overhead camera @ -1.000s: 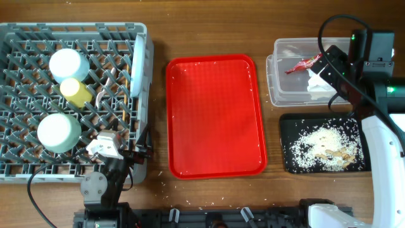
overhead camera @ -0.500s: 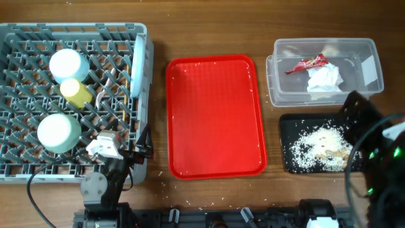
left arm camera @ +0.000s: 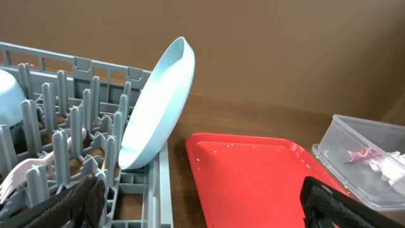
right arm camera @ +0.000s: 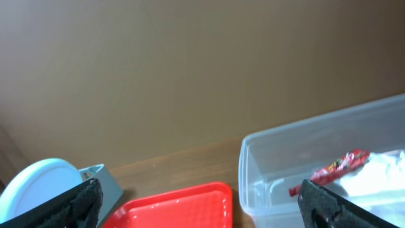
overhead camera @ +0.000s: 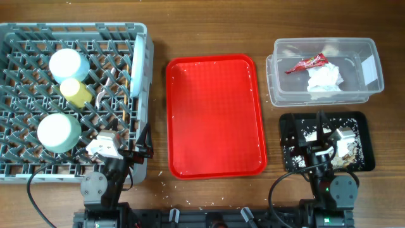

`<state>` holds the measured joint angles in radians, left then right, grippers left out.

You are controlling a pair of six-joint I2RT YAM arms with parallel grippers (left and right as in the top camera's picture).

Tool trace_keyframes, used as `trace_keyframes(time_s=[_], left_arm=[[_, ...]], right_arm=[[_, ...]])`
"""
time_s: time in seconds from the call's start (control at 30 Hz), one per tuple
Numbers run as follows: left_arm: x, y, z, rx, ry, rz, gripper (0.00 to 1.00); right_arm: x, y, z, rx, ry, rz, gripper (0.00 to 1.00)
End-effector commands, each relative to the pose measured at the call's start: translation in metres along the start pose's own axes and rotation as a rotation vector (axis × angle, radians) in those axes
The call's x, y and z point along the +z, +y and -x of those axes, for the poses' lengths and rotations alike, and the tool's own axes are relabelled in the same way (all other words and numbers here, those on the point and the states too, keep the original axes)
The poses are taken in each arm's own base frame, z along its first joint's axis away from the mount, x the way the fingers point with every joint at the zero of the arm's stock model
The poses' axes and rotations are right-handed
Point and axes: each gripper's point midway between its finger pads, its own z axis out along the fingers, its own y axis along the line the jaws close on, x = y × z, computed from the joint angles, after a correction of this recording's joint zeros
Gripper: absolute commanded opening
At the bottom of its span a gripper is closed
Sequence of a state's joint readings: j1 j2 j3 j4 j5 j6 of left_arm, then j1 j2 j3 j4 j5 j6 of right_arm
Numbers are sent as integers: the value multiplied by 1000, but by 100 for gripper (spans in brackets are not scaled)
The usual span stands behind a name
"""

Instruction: Sort waste into correct bins and load items into the dishwasher rack

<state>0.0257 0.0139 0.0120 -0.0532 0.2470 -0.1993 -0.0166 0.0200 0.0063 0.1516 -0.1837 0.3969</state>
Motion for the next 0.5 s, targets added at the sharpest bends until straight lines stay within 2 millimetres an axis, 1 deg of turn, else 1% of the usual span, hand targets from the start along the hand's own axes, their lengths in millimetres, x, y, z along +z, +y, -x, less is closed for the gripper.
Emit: trace_keyframes(time_s=[0.0, 0.07, 0.1, 0.13, 0.23, 0.47], left_arm=[[0, 3, -2, 11, -1, 14, 100], [0, 3, -2, 11, -1, 15, 100], [0, 3, -2, 11, -1, 15, 100], [0, 3, -2, 11, -1, 14, 100], [0, 3, -2, 11, -1, 15, 100], [0, 3, -2, 11, -1, 14, 100]], right_arm=[[-1, 1, -6, -154, 22, 12, 100], [-2, -9, -21, -249, 85, -28, 100], [-4, -23, -25, -280, 108, -103, 100], [-4, -32, -23, -296, 103, -150, 100], [-5, -32, -23, -353, 106, -152, 100], [-4, -32, -23, -353, 107, -148, 100]])
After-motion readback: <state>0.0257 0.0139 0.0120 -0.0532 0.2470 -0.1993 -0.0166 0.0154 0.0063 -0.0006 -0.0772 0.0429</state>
